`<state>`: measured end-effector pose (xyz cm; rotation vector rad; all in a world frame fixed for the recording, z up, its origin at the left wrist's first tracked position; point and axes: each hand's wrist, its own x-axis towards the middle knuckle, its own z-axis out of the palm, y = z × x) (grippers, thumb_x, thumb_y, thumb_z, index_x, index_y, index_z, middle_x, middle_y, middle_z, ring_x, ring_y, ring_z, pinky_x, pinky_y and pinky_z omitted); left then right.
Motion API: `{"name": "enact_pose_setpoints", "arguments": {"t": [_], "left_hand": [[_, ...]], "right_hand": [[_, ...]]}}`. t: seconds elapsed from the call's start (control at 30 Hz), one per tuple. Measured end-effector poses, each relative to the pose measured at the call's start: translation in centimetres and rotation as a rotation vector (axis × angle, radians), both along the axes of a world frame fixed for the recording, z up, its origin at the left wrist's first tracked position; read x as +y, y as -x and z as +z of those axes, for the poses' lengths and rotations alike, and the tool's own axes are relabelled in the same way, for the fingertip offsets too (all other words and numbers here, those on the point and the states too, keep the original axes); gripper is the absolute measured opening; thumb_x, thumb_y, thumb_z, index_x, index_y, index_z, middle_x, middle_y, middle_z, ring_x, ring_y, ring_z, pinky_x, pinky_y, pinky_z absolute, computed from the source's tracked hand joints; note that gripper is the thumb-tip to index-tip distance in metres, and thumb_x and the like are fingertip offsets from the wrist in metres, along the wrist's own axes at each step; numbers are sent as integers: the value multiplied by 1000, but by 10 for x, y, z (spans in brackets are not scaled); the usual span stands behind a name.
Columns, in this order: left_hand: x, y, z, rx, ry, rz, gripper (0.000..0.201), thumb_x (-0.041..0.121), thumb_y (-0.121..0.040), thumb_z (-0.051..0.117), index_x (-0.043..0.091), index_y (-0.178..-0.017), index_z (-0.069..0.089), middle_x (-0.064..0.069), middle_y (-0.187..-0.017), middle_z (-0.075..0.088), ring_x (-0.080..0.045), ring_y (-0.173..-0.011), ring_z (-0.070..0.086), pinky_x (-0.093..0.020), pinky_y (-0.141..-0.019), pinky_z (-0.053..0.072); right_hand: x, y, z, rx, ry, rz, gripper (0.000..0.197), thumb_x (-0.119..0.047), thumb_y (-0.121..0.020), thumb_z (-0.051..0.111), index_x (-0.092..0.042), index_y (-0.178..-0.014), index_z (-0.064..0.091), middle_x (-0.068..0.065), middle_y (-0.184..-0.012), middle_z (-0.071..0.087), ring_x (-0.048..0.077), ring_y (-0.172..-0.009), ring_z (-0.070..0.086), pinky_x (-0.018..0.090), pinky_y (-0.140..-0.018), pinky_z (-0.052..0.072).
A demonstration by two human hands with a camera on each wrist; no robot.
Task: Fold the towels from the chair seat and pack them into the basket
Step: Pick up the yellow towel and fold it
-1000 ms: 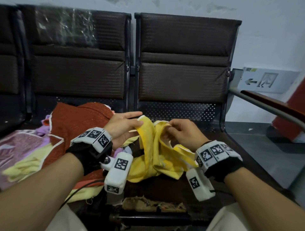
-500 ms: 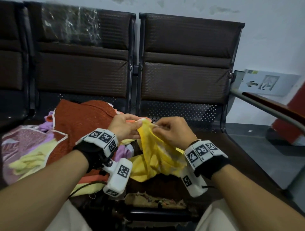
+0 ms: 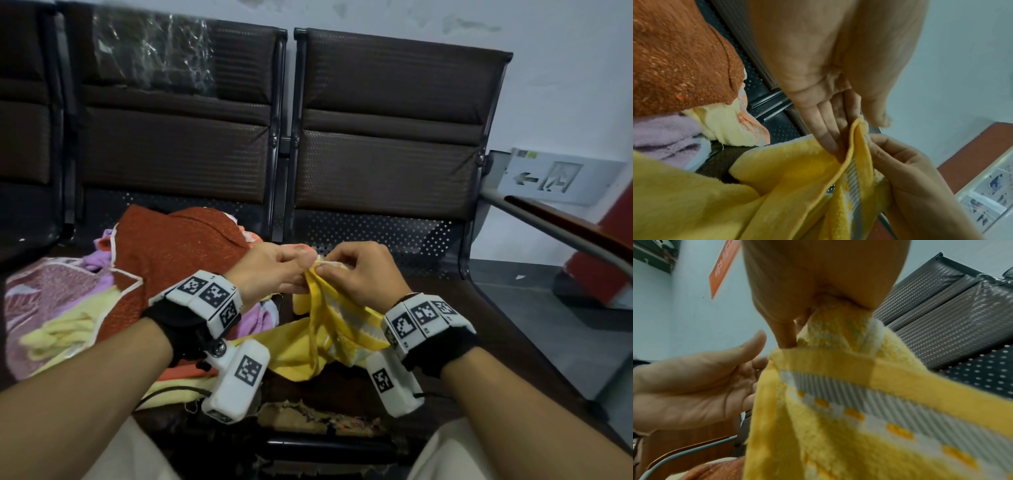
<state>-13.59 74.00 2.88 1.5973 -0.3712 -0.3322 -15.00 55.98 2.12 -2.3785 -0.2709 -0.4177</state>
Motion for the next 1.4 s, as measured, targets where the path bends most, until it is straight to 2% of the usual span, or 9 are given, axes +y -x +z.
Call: {"name": "enact_pose_setpoints", "arguments": {"t": [0.33,0.43,0.67,0.8,0.9,1.03,1.13,1.23,1.4], "left_hand": [[5,7,-4,-261,-131,-14,20,12,-94,51,15,-85,69,4,-75,71,-8,-70,69,-20,-62,56],[16,6,-3,-403,-235,68,25,17,-96,48,23,-80,66,-3,-76,67,-15,-71,64,-33,-69,57],[44,-12,-7,-339,-142,389,28,17,-98,41,2,-94,64,-12,-85,61,-23,-80,55,-42,-78,47],[56,-17,3,-2,171,631,26,15,-91,37,6,-76,57,-5,-65,46,-20,-64,42,-33,-60,34],[64,-18,7,104,187,708,28,21,-90,37,12,-67,51,-2,-64,46,-22,-69,46,-36,-69,36],[56,-14,3,-3,5,686,34,19,-95,34,3,-79,59,-16,-81,61,-26,-86,53,-35,-75,40],[53,-11,1,-143,-183,671,39,20,-101,32,-6,-116,56,-26,-123,56,-34,-113,53,-36,-93,40],[51,-8,1,-255,-329,677,39,22,-102,31,-6,-119,54,-22,-123,56,-33,-116,51,-32,-93,36],[47,-4,-3,-314,-401,717,33,21,-101,36,-3,-110,57,-21,-111,60,-32,-104,54,-28,-77,33]], "right_hand": [[-6,7,6,-27,-43,120,18,-38,-78,74,-21,-81,74,-10,-74,69,0,-73,62,16,-65,47],[-12,7,5,43,11,172,19,-38,-80,73,-22,-71,69,-11,-63,62,-2,-60,55,14,-57,40],[-29,11,-3,334,366,277,35,-59,-79,64,-26,-69,60,-9,-64,58,-2,-58,53,15,-52,37],[-46,18,-10,502,722,177,63,-76,-76,49,-16,-89,65,0,-84,64,16,-76,59,33,-68,44],[-56,25,-17,565,963,53,74,-81,-79,32,-19,-109,59,2,-108,61,22,-100,55,37,-88,36],[-68,33,-16,545,743,-57,59,-71,-90,21,-30,-110,59,-1,-113,62,24,-114,54,44,-101,33],[-75,41,-9,459,735,-83,34,-54,-95,37,-29,-97,61,-3,-100,62,23,-106,56,43,-96,34],[-80,50,-5,354,718,-102,16,-41,-84,62,-26,-89,60,-1,-95,63,25,-101,57,38,-91,40],[-83,58,4,137,554,-217,29,-31,-72,74,-28,-70,46,-7,-75,53,23,-84,59,30,-64,40]]}}
